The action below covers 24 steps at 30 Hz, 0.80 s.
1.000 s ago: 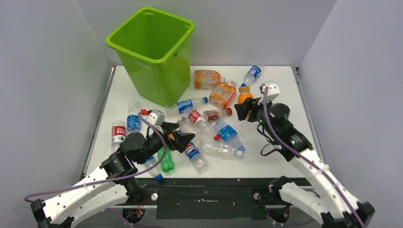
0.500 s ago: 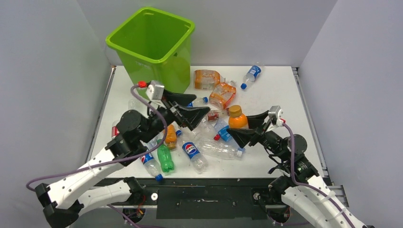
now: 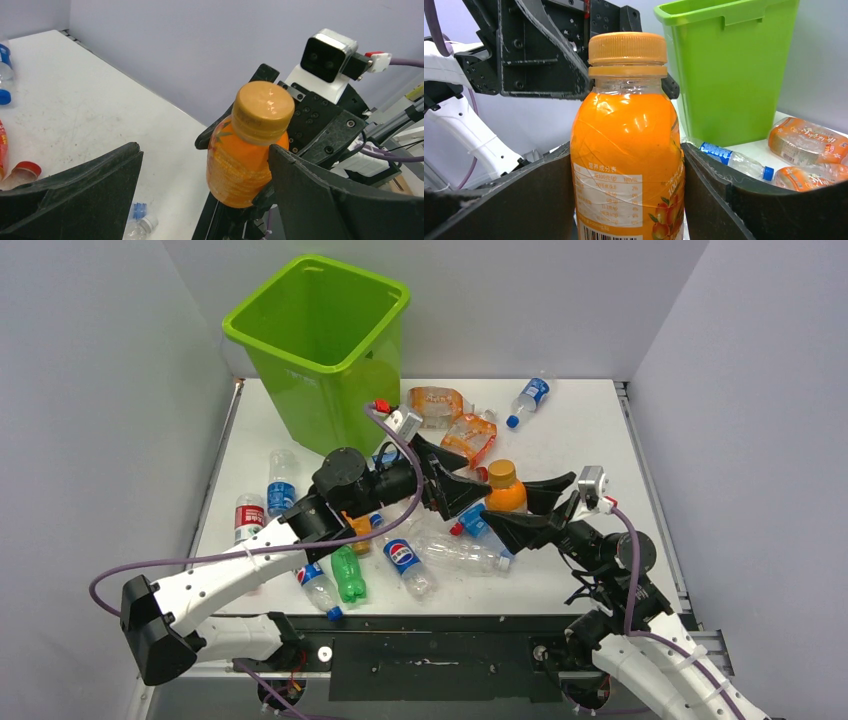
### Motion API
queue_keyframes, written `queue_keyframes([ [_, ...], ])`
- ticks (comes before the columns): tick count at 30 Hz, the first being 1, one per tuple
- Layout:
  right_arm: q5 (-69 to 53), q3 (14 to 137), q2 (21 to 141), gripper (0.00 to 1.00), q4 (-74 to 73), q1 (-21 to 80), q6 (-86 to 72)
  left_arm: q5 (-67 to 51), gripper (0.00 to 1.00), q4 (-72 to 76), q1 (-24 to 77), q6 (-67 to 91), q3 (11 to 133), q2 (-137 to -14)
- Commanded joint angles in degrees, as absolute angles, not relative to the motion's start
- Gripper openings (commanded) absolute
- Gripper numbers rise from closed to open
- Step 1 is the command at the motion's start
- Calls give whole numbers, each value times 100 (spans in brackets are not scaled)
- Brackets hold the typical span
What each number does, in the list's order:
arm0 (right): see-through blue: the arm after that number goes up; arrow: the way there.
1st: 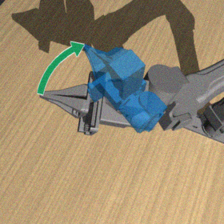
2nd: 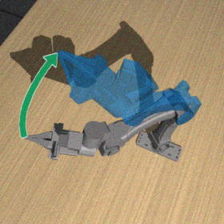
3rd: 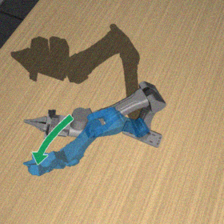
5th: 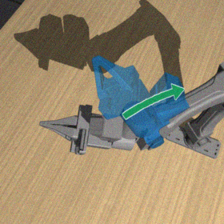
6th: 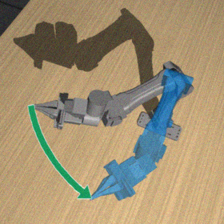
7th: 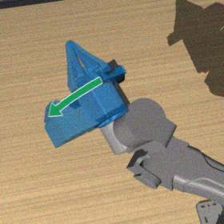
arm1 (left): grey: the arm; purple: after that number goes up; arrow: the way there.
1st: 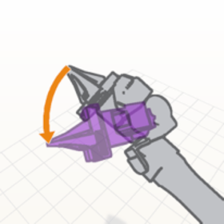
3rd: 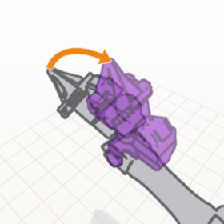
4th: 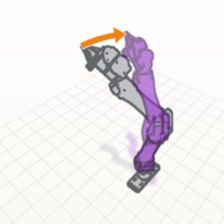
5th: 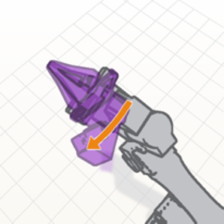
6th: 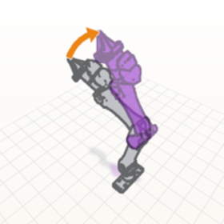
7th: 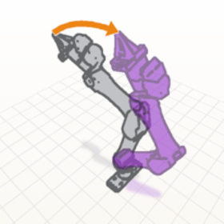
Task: Put the plastic bottles in the bin
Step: Place the plastic bottle in the trash bin.
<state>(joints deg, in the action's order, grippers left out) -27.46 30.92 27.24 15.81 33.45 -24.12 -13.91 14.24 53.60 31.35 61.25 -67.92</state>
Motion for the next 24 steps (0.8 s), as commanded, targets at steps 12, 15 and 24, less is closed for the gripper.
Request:
queue_keyframes([
  [12, -2739, 3055, 2809, 28, 1945, 3413, -2380, -1428, 99, 2335, 5657, 2970, 6736, -7123],
  [15, -2700, 3029, 2798, 28, 1886, 3415, -2338, -1483, 88, 2202, 5698, 2901, 6893, -7306],
  [24, -2533, 3032, 2775, 28, 1744, 3432, -2231, -1834, 57, 2267, 5775, 3034, 7012, -7601],
])
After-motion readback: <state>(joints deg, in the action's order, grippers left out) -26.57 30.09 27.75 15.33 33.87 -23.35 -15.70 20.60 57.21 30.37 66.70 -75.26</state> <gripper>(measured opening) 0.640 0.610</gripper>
